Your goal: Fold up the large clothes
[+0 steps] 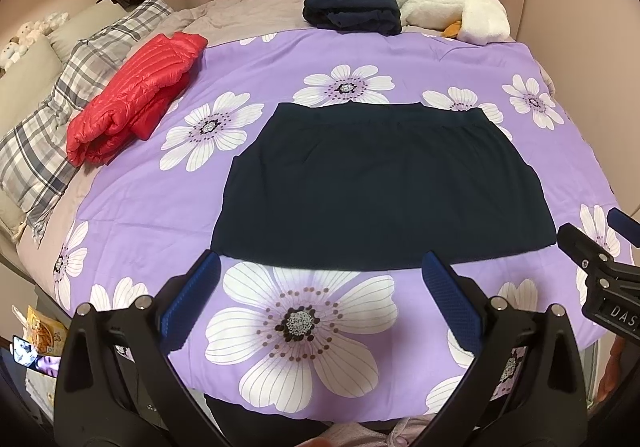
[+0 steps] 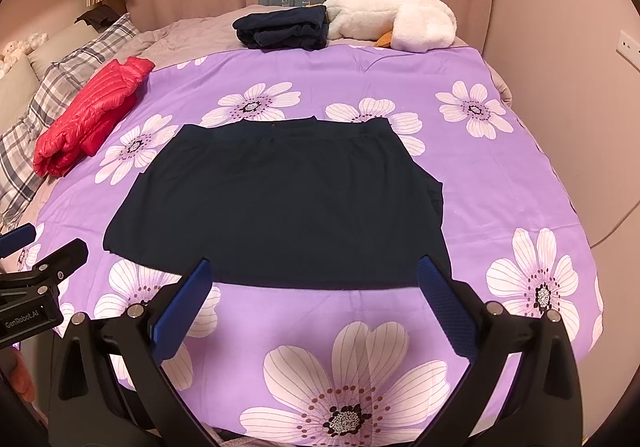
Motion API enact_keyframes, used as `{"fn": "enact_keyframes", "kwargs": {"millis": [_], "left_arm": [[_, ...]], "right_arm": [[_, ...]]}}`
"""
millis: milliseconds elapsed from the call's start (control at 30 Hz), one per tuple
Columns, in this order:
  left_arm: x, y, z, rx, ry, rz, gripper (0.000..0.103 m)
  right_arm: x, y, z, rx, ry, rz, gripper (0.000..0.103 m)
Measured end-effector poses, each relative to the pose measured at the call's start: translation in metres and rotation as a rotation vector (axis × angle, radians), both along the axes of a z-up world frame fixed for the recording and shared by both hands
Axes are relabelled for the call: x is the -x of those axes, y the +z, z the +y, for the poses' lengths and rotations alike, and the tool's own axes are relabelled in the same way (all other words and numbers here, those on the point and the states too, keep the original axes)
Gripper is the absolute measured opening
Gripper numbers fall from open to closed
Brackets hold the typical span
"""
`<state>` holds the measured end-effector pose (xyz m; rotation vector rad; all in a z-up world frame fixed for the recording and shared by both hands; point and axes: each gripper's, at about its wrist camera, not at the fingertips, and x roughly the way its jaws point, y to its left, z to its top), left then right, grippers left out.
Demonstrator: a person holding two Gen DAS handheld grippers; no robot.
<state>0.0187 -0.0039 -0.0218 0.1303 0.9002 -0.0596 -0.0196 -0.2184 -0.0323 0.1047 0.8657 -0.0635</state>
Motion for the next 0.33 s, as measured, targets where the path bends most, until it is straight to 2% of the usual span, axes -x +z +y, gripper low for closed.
{"fn": "enact_keyframes", "kwargs": {"millis": [333], "left_arm": [[-0.0026, 0.0042, 0.0032, 0.013, 0.015, -0.005, 0.101]], "right_arm": [[0.0000, 0.0013, -0.0001, 0.001, -0.002, -0.003, 0.102]]}}
